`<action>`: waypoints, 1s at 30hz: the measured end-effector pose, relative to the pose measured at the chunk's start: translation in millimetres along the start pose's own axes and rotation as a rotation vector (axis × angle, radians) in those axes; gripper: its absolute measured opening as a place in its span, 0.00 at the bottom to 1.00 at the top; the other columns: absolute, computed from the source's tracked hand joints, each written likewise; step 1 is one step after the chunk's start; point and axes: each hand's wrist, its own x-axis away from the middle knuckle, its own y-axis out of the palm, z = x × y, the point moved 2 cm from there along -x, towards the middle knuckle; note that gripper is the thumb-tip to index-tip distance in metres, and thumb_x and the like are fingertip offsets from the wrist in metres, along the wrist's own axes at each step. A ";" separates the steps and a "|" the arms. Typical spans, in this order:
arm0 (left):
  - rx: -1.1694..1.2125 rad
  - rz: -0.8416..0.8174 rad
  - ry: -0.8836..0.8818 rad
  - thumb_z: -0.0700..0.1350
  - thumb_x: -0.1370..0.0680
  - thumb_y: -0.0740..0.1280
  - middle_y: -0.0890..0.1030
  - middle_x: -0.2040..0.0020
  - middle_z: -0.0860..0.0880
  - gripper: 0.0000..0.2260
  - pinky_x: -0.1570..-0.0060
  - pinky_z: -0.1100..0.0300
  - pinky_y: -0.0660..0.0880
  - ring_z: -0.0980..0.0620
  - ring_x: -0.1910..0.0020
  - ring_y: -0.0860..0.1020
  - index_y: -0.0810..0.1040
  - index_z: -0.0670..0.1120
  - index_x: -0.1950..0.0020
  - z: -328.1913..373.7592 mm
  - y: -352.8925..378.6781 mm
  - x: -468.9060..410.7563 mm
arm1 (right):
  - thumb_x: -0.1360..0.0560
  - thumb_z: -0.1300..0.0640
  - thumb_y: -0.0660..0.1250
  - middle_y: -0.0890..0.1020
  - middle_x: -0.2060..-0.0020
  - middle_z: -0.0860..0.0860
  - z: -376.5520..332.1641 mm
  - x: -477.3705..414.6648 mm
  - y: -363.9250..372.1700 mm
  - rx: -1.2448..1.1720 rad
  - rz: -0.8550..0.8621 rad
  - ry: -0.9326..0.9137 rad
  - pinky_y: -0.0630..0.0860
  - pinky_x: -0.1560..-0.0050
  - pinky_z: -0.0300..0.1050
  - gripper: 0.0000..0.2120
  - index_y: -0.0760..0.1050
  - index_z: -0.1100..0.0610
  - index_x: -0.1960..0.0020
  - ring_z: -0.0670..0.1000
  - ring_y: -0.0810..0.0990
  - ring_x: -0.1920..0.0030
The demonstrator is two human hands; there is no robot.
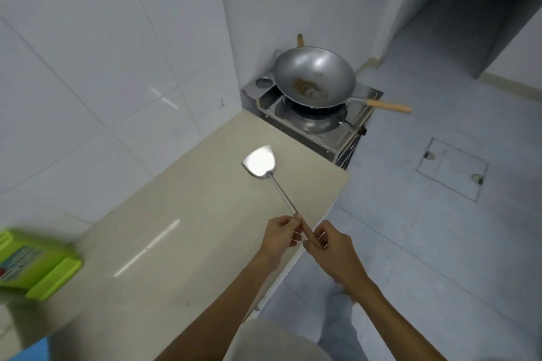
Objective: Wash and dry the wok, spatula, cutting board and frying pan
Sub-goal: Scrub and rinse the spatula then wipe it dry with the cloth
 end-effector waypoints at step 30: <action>-0.501 0.316 0.145 0.49 0.18 0.65 0.82 0.53 0.45 0.06 0.56 0.56 0.74 0.47 0.54 0.80 0.77 0.46 0.49 248.7 224.5 -344.8 | 0.25 0.55 0.71 0.78 0.68 0.54 17.6 -501.8 -305.7 0.434 -0.169 -0.202 0.72 0.64 0.45 0.17 0.68 0.53 0.68 0.56 0.79 0.65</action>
